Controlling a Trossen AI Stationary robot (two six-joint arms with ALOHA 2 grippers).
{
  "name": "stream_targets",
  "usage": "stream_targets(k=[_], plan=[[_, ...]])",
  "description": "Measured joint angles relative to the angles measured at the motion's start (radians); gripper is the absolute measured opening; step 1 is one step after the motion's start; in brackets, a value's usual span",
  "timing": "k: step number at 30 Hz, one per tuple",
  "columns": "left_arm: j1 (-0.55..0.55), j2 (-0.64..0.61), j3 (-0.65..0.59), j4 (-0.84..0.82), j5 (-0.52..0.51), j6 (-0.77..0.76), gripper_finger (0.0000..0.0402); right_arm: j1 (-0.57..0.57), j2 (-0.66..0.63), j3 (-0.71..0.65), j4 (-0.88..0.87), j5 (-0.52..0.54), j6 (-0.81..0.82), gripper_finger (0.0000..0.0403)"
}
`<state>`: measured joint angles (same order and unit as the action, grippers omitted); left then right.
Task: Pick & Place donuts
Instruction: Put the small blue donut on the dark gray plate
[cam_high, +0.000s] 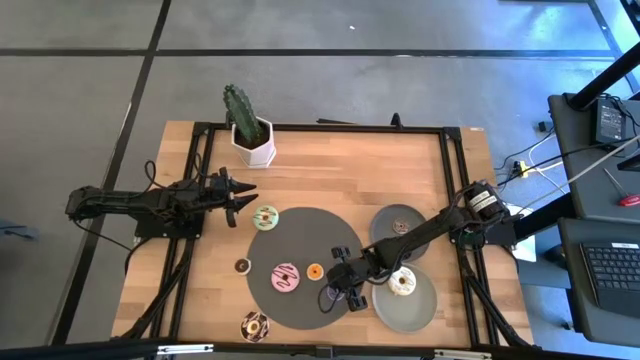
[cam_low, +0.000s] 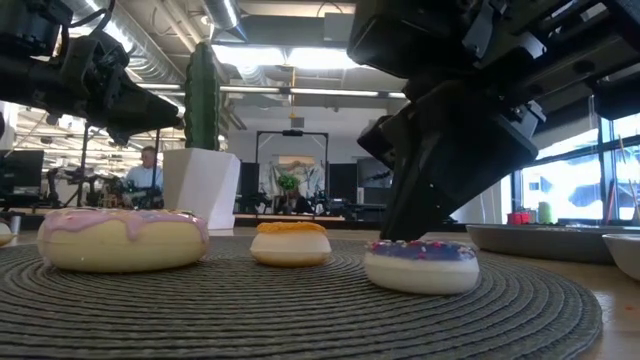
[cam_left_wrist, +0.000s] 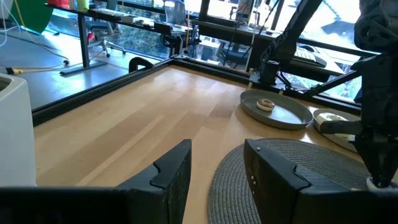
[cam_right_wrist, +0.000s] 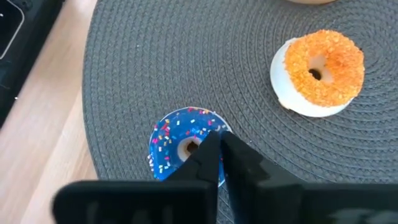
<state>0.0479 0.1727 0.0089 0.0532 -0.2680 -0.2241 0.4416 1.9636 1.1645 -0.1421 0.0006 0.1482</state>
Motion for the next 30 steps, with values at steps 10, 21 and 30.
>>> stream_targets(k=[10,21,30], plan=[[0.000,0.000,0.000,0.000,0.000,0.000,0.0143,0.001,0.000,-0.001,-0.007,-0.002,0.009,0.0115],[0.000,0.000,0.000,0.000,0.000,0.000,0.0143,0.008,0.000,-0.007,-0.010,-0.003,0.027,0.0114],[0.000,0.000,0.000,0.000,0.000,0.000,0.0143,0.008,0.000,-0.009,-0.008,-0.003,0.025,0.0042]])
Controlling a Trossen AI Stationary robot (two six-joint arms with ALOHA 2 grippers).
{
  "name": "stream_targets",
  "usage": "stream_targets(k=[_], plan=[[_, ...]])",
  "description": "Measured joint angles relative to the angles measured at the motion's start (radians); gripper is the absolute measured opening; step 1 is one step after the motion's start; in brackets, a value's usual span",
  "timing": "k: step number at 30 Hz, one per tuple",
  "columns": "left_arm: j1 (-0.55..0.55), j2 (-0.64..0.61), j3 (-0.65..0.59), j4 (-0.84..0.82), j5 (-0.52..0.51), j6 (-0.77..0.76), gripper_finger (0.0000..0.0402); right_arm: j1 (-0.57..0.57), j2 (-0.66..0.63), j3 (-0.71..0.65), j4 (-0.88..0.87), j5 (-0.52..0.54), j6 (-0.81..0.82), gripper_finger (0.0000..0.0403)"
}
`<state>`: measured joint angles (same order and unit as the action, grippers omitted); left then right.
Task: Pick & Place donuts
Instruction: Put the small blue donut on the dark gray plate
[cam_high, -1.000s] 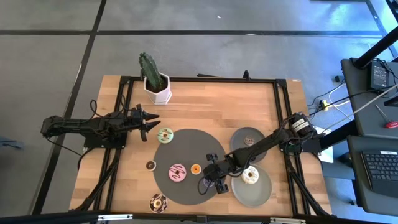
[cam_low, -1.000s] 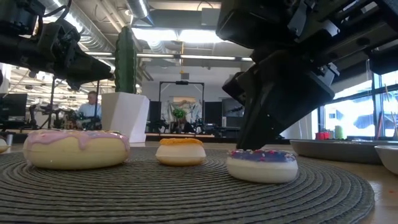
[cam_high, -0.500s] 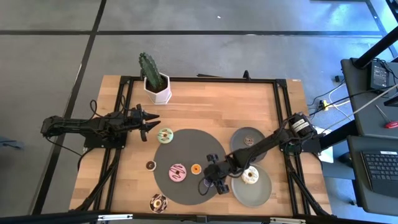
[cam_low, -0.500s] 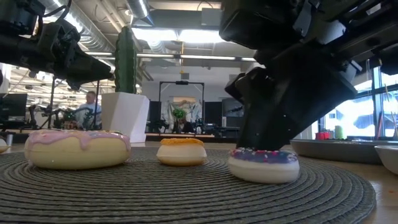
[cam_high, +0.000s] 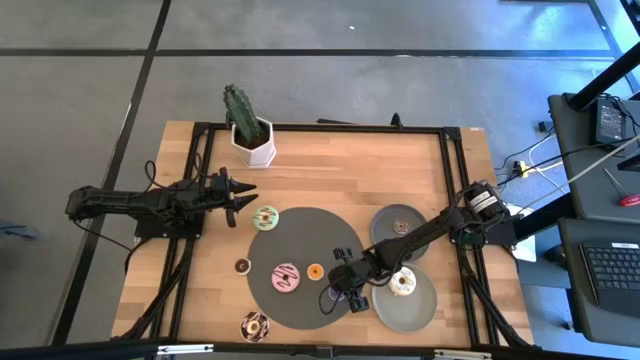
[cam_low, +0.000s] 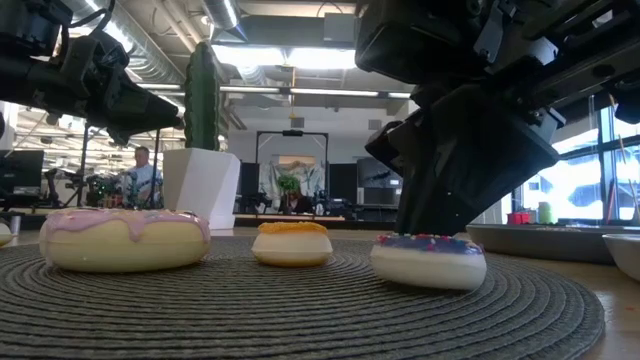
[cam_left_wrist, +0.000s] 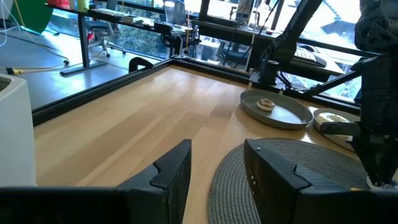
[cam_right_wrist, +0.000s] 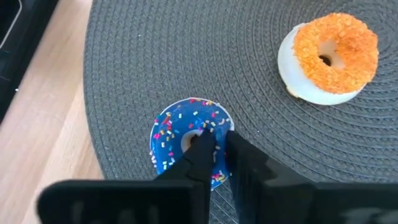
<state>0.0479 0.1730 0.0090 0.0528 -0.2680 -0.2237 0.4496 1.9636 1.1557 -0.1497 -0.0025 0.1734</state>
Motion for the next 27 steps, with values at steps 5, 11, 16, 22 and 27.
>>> stream_targets(k=[5,11,16,22,27], plan=[[0.000,0.000,0.000,0.000,0.000,-0.001,0.0143,-0.001,-0.047,0.000,-0.076,-0.041,0.006,0.0027],[0.000,0.000,0.000,0.000,0.000,0.000,0.0143,0.000,-0.218,-0.001,-0.415,0.071,0.078,0.0029],[0.000,0.000,0.000,0.000,0.000,0.000,0.0143,-0.009,-0.382,-0.141,-0.490,0.193,0.178,0.0029],[0.000,0.000,0.000,0.000,-0.002,0.001,0.0143,-0.088,-0.559,-0.380,-0.383,0.209,0.267,0.0029],[0.000,0.000,0.000,0.000,-0.003,0.001,0.0143,-0.147,-0.643,-0.471,-0.370,0.203,0.267,0.0029]])
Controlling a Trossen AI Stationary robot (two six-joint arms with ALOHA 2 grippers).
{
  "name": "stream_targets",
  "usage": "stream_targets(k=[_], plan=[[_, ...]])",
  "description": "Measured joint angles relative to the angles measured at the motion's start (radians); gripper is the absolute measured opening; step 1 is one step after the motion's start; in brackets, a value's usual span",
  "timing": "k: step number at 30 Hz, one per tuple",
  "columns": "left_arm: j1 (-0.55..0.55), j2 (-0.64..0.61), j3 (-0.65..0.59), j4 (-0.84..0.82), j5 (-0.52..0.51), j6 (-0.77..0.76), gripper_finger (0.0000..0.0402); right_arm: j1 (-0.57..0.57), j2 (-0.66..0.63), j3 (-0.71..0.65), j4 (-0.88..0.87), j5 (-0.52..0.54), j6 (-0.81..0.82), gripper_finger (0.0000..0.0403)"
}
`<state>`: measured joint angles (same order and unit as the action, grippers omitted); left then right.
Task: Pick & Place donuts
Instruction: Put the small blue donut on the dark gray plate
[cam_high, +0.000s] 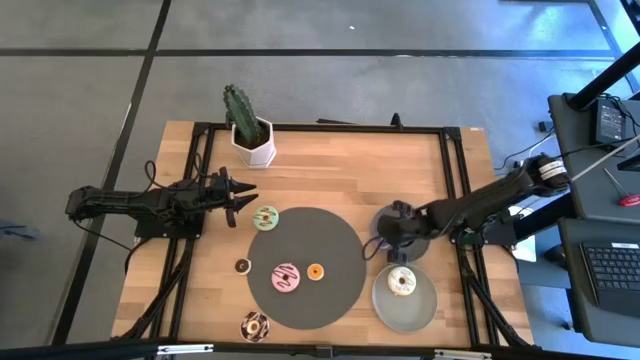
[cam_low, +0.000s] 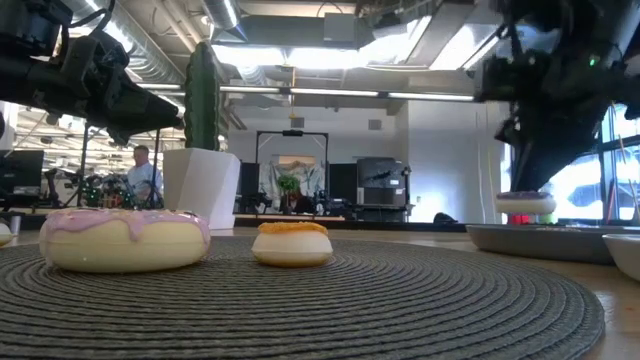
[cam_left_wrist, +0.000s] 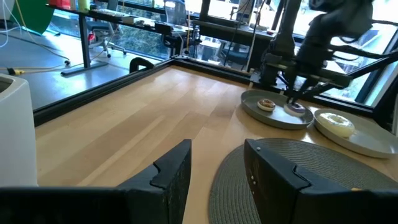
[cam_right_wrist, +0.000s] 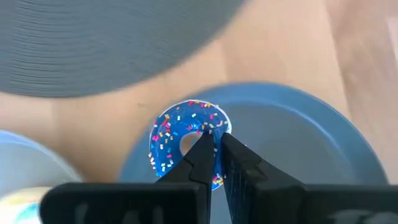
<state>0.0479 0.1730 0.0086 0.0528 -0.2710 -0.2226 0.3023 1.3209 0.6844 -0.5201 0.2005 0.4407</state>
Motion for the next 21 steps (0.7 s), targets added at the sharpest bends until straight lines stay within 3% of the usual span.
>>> stream_targets(k=[9,21], plan=[[0.000,0.000,0.000,0.000,0.000,0.000,0.0143,-0.038,-0.007,-0.099,0.054,-0.011,0.000,0.0029],[0.000,0.000,0.000,0.000,0.000,0.000,0.0143,-0.038,-0.006,-0.106,0.055,-0.011,-0.031,0.0044]])
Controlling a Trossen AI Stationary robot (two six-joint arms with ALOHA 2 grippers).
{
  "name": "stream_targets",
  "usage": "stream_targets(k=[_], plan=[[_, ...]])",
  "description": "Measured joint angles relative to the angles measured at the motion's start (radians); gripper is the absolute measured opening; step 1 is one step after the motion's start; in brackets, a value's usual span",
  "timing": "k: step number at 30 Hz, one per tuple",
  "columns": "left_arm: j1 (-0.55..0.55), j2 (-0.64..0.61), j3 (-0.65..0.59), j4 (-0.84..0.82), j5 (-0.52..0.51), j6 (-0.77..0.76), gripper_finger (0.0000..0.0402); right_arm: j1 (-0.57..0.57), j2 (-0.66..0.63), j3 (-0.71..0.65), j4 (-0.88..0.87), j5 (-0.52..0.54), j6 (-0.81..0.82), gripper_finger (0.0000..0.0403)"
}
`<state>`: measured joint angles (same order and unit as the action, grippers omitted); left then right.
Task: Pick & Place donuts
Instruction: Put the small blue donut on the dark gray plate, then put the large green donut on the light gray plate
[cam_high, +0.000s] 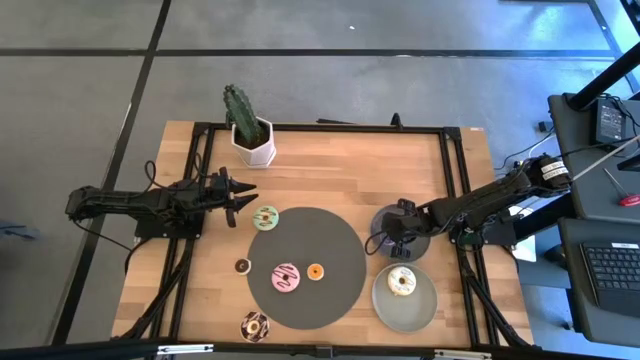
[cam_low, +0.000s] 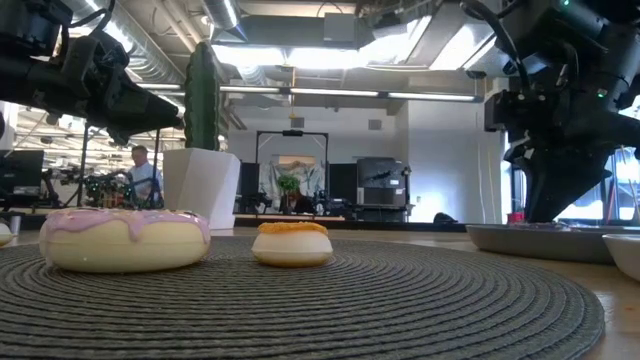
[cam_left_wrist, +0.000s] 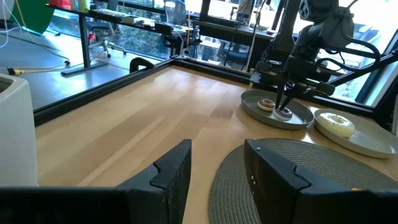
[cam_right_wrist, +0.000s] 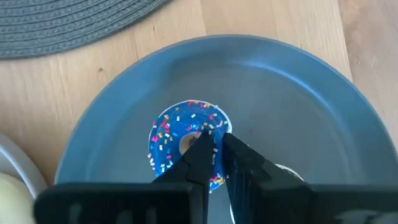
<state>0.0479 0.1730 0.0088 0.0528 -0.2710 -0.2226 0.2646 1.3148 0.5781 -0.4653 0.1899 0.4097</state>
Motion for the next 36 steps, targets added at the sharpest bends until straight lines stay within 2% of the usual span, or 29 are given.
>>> stream_targets(k=[8,14,19,24,27,31,36], plan=[[0.000,0.000,0.000,0.000,0.000,0.000,0.0143,0.000,0.000,0.000,-0.011,0.000,0.001,0.0097],[0.000,0.000,0.000,0.000,0.000,0.000,0.0143,0.000,-0.022,0.048,-0.027,0.001,-0.005,0.0118],[0.000,0.000,0.000,0.000,0.000,0.000,0.0143,-0.031,-0.035,0.164,0.011,-0.002,-0.179,0.0119],[0.000,0.000,0.000,0.000,-0.001,0.000,0.0143,-0.127,-0.030,0.219,0.090,-0.157,-0.467,0.0108],[0.000,0.000,0.000,0.001,0.000,0.000,0.0143,-0.189,-0.030,0.219,0.140,-0.181,-0.592,0.0101],[0.000,0.000,0.000,0.001,0.000,0.000,0.0143,-0.251,-0.032,0.219,0.165,-0.180,-0.652,0.0097],[0.000,0.000,0.000,0.002,0.002,-0.054,0.0143,-0.281,-0.034,0.219,0.168,-0.183,-0.592,0.0101]])
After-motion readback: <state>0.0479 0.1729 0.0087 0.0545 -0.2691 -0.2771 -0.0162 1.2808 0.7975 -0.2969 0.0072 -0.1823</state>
